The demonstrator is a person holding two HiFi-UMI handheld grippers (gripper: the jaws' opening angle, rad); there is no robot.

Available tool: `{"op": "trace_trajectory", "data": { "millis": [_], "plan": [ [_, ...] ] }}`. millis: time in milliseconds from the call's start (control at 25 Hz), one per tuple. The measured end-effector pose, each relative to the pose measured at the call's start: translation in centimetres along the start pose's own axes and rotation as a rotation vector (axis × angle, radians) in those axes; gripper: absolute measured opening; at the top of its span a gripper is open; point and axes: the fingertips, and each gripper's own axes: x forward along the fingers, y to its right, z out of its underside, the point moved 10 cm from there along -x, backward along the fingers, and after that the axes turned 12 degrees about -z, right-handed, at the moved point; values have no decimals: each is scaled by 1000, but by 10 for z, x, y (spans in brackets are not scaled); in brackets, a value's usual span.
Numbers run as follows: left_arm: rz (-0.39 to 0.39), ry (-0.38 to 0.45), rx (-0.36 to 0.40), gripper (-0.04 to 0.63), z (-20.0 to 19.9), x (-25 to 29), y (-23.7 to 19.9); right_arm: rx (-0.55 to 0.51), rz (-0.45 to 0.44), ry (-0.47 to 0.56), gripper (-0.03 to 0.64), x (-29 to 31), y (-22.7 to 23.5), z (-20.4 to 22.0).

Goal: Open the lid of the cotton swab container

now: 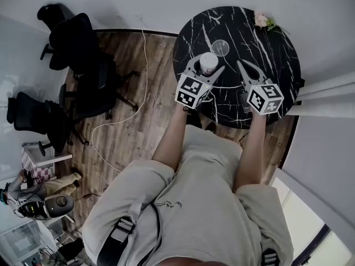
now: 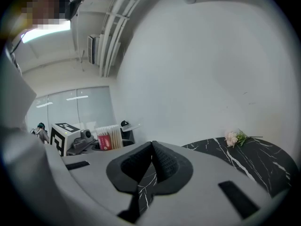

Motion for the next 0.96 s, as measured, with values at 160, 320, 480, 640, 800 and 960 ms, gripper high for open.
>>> {"op": "trace_trajectory", "data": {
  "millis": [160,320,480,640,800,960],
  "plan": [
    [16,-10,8,252,3,1,3,-11,-16,-8,34,0,-1,2],
    [18,-14,7,252,3,-1,1,-16,-15,-11,34,2,-2,2],
    [31,-17,13,252,4,-2,1,-14,-25,-13,34,3,-3,4],
    [31,-13,20,252,1,-3,0,-20,-41,-17,34,7,-5,3],
    [30,-11,20,252,1,-3,-1,-23,-43,-15,34,8,-5,3],
    [26,-23,6,252,5,-1,-3,-20,-42,-11,34,8,-4,2]
  ]
}}
